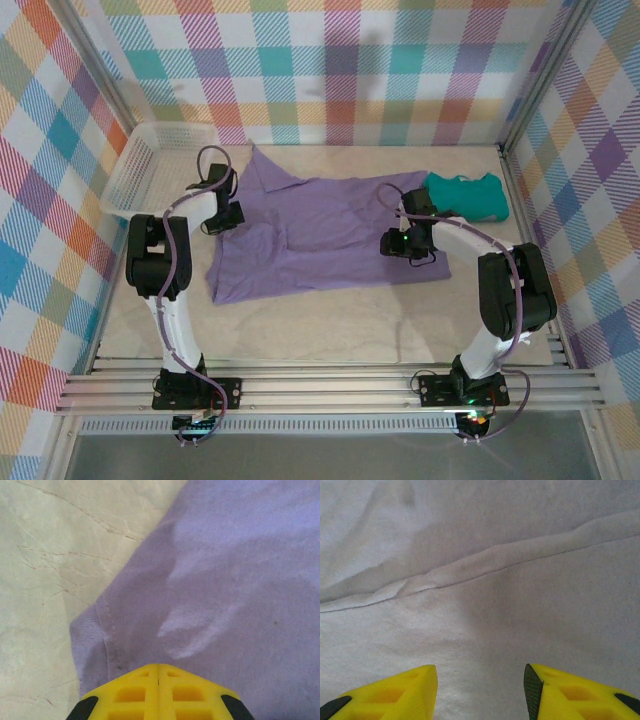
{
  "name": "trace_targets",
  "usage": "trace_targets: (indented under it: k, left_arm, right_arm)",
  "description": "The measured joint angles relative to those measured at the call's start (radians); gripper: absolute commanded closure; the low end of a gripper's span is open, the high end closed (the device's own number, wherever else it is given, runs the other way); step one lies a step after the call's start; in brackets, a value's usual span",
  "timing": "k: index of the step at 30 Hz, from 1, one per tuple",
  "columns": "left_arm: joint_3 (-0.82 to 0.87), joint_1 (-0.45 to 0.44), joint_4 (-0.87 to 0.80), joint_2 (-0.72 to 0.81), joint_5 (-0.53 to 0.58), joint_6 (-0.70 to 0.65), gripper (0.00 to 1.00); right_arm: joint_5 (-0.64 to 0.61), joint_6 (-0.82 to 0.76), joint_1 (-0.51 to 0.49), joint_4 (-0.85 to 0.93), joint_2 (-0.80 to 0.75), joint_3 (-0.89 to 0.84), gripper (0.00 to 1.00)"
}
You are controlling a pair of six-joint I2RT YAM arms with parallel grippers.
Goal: Fold the inside-out t-shirt
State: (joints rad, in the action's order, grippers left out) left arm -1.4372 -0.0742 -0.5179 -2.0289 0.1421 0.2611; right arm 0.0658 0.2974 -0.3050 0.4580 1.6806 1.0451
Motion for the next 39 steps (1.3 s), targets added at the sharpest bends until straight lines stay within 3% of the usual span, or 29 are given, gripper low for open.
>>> trace_targets:
  k: [8, 12, 15, 18, 23, 29, 35, 39]
  left_arm:
    - [0.0, 0.004, 0.026, 0.005, 0.017, 0.011, 0.91]
    - [0.053, 0.004, 0.068, 0.07, 0.039, 0.032, 0.65]
    - [0.136, 0.005, 0.103, 0.177, 0.05, 0.063, 0.57]
    - [0.235, 0.005, 0.131, 0.296, 0.022, 0.105, 0.56]
    - [0.459, -0.027, 0.181, 0.471, -0.139, 0.196, 0.56]
    - [0.601, -0.075, 0.187, 0.471, -0.278, 0.256, 0.57]
    - [0.69, -0.073, 0.237, 0.494, -0.319, 0.29, 0.58]
    - [0.795, -0.073, 0.256, 0.6, -0.328, 0.322, 0.58]
  right_arm:
    - [-0.018, 0.002, 0.026, 0.032, 0.0, 0.0, 0.5]
    - [-0.021, 0.005, 0.082, 0.045, 0.0, -0.001, 0.5]
    - [-0.024, 0.005, 0.121, 0.048, 0.0, -0.001, 0.5]
    - [-0.024, 0.005, 0.143, 0.064, 0.015, 0.008, 0.5]
    - [-0.024, 0.005, 0.179, 0.092, 0.072, 0.043, 0.51]
    - [-0.03, 0.005, 0.204, 0.145, 0.137, 0.08, 0.53]
    - [-0.016, 0.017, 0.206, 0.169, 0.098, 0.032, 0.56]
    - [0.006, 0.047, 0.206, 0.195, 0.023, -0.057, 0.58]
